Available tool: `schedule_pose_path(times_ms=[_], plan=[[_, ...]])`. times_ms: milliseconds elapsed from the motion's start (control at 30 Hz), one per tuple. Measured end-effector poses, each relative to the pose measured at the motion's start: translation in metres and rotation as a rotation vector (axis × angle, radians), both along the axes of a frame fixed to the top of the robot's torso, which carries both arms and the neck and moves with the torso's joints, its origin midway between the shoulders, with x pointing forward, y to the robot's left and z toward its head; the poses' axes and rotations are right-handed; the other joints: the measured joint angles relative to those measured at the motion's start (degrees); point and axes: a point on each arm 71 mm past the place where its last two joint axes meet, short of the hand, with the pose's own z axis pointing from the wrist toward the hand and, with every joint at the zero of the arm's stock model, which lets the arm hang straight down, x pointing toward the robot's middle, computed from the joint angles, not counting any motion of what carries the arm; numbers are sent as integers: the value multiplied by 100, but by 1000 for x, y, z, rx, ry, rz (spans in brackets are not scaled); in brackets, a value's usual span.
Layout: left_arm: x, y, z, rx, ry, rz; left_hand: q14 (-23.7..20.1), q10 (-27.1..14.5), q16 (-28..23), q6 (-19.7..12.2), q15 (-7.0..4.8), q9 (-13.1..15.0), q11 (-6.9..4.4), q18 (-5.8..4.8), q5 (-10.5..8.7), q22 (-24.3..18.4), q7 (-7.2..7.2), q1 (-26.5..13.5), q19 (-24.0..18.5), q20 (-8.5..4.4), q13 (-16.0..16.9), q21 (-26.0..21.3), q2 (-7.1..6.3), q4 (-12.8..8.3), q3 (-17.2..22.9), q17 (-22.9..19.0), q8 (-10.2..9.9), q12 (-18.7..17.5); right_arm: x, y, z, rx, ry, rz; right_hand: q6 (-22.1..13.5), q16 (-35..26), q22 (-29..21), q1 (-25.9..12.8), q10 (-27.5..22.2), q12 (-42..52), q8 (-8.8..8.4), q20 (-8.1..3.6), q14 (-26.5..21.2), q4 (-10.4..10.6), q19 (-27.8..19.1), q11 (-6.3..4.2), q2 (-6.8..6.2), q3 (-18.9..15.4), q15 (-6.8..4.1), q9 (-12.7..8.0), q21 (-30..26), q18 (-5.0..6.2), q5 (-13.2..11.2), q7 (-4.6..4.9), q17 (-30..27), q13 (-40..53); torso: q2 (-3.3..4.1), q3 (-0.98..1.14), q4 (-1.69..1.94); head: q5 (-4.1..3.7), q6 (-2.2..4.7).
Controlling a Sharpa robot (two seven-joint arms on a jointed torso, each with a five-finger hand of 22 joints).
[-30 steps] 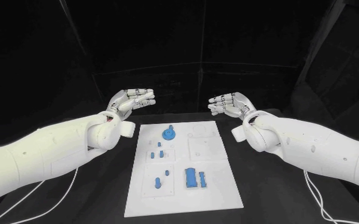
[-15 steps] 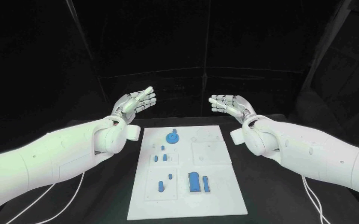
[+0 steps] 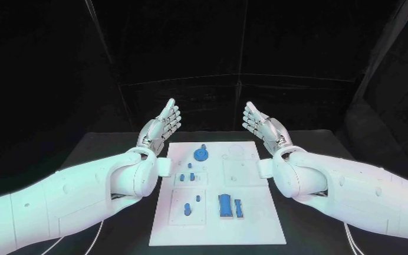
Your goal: Assemble the parts on the task board
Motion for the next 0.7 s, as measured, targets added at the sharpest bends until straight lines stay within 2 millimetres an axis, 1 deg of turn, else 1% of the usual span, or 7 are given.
schedule_pose_path(times_ms=[33,100,133,233,333,433,700], plan=[[-3,-1,1,7,0,10,-90,-102,-59,-93,-13,-1,-26,-58,0,-33,-17,-135,-71,-30,-1,-20,0,0,0,-1,-18,0,-2,0,0,6,4,-11,-69,0,-21,-109,-76,0,0,-51,-75,0,-67,-12,-2,0,-7,-2,0,-4,-30,-27,0,-1,0,1,1,0,1],[-8,-3,2,23,-2,31,-232,-259,-131,-246,-36,-3,-58,-99,-13,-85,-39,-347,-185,-129,-3,-20,-1,0,0,-1,-18,0,-6,0,1,15,12,-36,-236,0,-78,-379,-260,0,-21,-194,-267,0,-221,-37,-5,0,-19,-6,-44,-170,-93,-93,0,-3,0,1,1,0,1],[-10,-3,3,30,-3,40,-308,-340,-160,-324,-41,-3,-65,-184,-22,-111,-47,-454,-246,-189,-5,-20,-2,0,0,-1,-18,0,-7,0,1,18,14,-46,-303,0,-102,-490,-342,0,-22,-234,-342,0,-295,-42,-4,0,-27,-7,-45,-224,-117,-116,-1,-4,1,2,2,0,1],[-14,-4,4,52,-8,67,-495,-547,-213,-522,-62,-3,-96,-215,-22,-209,-70,-733,-396,-339,-6,-20,-1,0,0,-1,-18,0,-8,-1,1,21,17,-73,-493,0,-248,-797,-553,-21,-22,-329,-558,0,-492,-66,-7,31,-36,-7,-45,-342,-139,-163,-3,-6,1,2,3,0,1],[-15,-3,4,68,-10,84,-644,-712,-248,-676,-70,-3,-110,-308,-22,-365,-80,-948,-495,-438,-6,-20,-1,0,0,-1,-18,-5,-8,-2,1,22,20,-88,-660,0,-404,-1061,-737,-21,-22,-392,-743,0,-655,-71,-7,31,-41,-7,-71,-359,-167,-189,-6,-6,1,2,3,0,1],[-15,-3,5,81,-14,98,-798,-873,-260,-837,-80,-3,-125,-309,-22,-498,-88,-1173,-613,-499,-6,-20,-1,0,0,0,-18,-20,-8,-3,1,23,21,-100,-799,0,-500,-1282,-881,-21,-22,-435,-900,0,-781,-86,-7,31,-42,-7,-71,-449,-194,-204,-7,-6,1,2,3,0,1],[-15,-1,5,99,-19,117,-1137,-1249,-285,-1194,-89,-2,-136,-310,-22,-657,-98,-1671,-855,-574,-5,-20,-3,0,0,-6,-18,-20,-8,-5,1,24,24,-119,-1131,0,-627,-1821,-1257,-21,-22,-471,-1280,0,-1126,-96,-8,31,-49,-13,-71,-447,-201,-228,-6,-6,2,2,4,1,1]])
